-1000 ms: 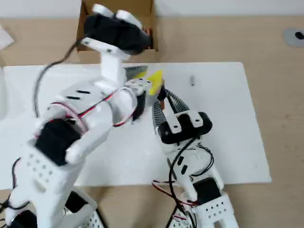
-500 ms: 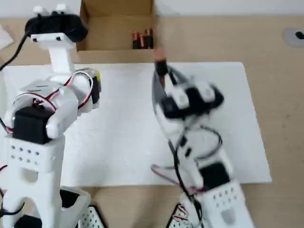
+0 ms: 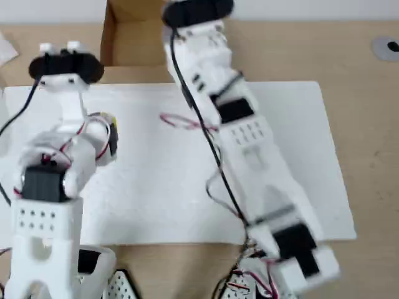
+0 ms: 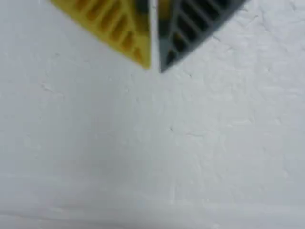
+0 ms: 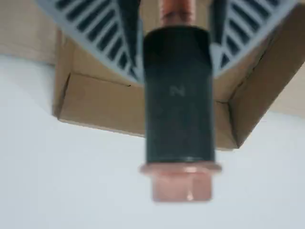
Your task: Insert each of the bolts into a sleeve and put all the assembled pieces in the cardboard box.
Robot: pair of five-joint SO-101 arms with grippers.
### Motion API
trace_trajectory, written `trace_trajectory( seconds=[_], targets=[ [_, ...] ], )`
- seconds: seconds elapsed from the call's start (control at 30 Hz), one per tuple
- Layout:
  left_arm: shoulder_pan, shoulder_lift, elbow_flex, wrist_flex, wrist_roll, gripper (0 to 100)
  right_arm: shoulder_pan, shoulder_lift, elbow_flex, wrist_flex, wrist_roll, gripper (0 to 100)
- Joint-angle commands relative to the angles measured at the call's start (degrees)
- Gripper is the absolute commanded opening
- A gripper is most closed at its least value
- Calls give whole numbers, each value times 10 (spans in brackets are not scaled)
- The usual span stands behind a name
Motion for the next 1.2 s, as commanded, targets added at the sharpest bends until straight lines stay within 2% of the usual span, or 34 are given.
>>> trace_trajectory(
  seconds=[0.0,0.27,0.4,0.57,0.73,0.97,1.17],
  targets=[
    [-9,-66,34,-17,-7,4,-7,108,-157,-4,-2,9],
    [-8,-134,102,-20,-25,5,10,340,-366,8,18,12],
    [-8,-138,155,-60,-59,5,11,435,-444,44,41,12],
    [-9,-135,192,-83,-63,4,29,533,-538,72,42,12],
    [-6,-138,229,-107,-63,4,42,606,-625,111,45,12],
    [-7,-138,241,-117,-63,4,36,685,-708,181,129,12],
    [-8,-135,242,-115,-63,4,28,717,-773,258,132,13]
  ],
)
